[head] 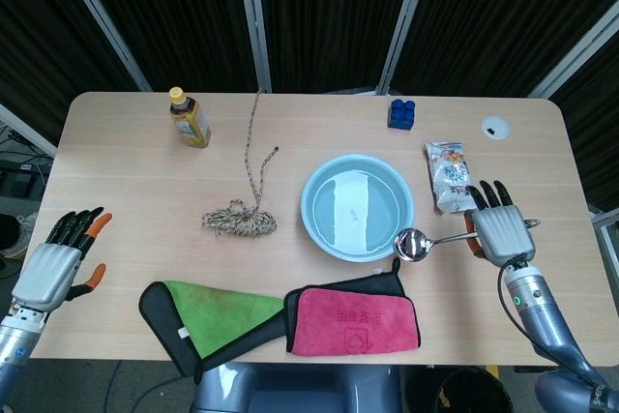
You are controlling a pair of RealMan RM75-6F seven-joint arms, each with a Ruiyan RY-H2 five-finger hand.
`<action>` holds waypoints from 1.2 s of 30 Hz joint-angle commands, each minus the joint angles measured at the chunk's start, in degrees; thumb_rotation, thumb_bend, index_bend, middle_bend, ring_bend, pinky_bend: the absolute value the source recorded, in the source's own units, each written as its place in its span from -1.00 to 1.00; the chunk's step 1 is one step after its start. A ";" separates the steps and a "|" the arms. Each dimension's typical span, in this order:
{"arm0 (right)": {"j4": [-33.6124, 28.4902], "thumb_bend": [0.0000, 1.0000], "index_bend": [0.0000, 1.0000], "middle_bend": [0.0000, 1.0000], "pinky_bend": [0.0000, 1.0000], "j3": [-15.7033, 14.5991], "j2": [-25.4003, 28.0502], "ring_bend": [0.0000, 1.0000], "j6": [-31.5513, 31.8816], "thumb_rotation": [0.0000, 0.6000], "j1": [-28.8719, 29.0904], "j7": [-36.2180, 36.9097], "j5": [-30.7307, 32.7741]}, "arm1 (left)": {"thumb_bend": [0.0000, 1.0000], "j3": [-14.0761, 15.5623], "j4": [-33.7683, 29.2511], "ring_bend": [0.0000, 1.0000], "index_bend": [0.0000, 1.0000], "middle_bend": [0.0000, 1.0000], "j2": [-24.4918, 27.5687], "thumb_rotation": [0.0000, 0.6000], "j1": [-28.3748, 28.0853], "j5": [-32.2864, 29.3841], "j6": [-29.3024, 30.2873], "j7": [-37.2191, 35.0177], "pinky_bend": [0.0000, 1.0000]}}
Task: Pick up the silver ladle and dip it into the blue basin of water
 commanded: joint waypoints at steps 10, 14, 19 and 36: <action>-2.59 -0.10 0.46 -0.79 -1.00 -1.33 0.61 -1.00 3.86 1.00 -1.98 -0.89 -1.78 | -0.13 0.57 -0.27 -1.00 -1.00 -1.00 1.13 1.00 0.20 -0.70 -0.90 -1.12 -1.00; -4.78 -0.10 0.46 -0.79 -1.00 -1.92 0.80 -1.00 4.43 1.00 -2.49 -1.87 -1.83 | -0.12 1.01 -0.70 -1.00 -1.00 -1.00 2.16 1.00 1.20 1.29 1.89 -3.01 -1.00; -6.44 -0.10 0.46 -0.79 -1.00 -2.07 -0.11 -1.00 4.90 1.00 -1.99 -5.13 -1.78 | -0.12 1.26 -0.31 -1.00 -1.00 -1.00 2.98 1.00 1.82 1.86 3.03 -4.74 -1.00; -12.59 -0.10 0.46 -0.79 -1.00 0.44 0.89 -1.00 6.68 1.00 0.80 -14.02 2.25 | -0.13 1.17 0.00 -1.00 -1.00 -1.00 3.08 1.00 1.36 2.36 2.37 -5.79 -1.00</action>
